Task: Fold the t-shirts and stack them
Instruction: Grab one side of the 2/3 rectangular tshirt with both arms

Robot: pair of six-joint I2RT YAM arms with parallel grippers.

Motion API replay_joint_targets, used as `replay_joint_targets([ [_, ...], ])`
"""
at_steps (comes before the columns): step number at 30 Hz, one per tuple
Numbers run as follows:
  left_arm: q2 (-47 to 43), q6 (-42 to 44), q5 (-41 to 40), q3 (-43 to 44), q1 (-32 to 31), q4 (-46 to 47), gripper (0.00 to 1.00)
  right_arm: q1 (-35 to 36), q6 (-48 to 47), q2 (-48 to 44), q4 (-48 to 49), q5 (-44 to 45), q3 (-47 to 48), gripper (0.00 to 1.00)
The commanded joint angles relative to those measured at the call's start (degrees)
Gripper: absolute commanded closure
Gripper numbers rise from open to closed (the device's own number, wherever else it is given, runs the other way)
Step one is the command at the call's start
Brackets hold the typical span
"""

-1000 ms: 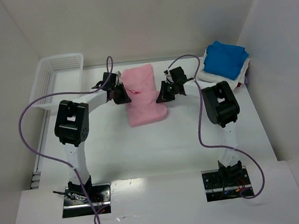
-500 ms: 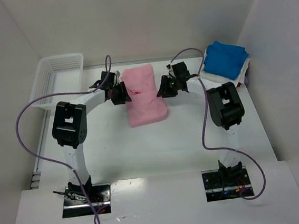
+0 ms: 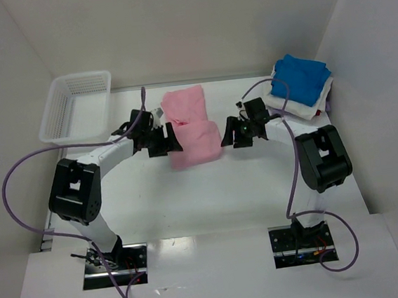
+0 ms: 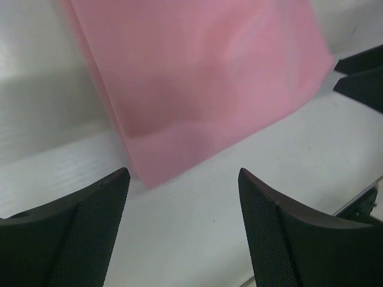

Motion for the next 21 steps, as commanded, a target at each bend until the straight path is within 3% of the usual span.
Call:
replay_joint_targets([
  [1, 0.0, -1.6, 2.5, -2.4, -1.0, 1.2, 0.19, -0.1, -0.5, 0.5, 2.4, -2.3, -1.1, 0.34],
  [9, 3.0, -3.0, 1.2, -4.0, -1.9, 3.1, 0.22, -0.1, -0.5, 5.1, 4.3, -5.8, 1.4, 0.35],
  [12, 4.6, -3.4, 0.7, -4.5, -1.9, 3.7, 0.27, 0.7, -0.5, 6.6, 4.3, -5.9, 2.8, 0.38],
  [15, 6.2, -3.4, 0.7, -3.8, -1.9, 4.0, 0.38, 1.8, -0.5, 7.9, 4.3, -6.3, 3.5, 0.42],
  [21, 7.3, -3.4, 1.8, -3.8, -1.9, 4.0, 0.4, 2.7, -1.0, 9.4, 4.3, -7.1, 5.0, 0.46],
])
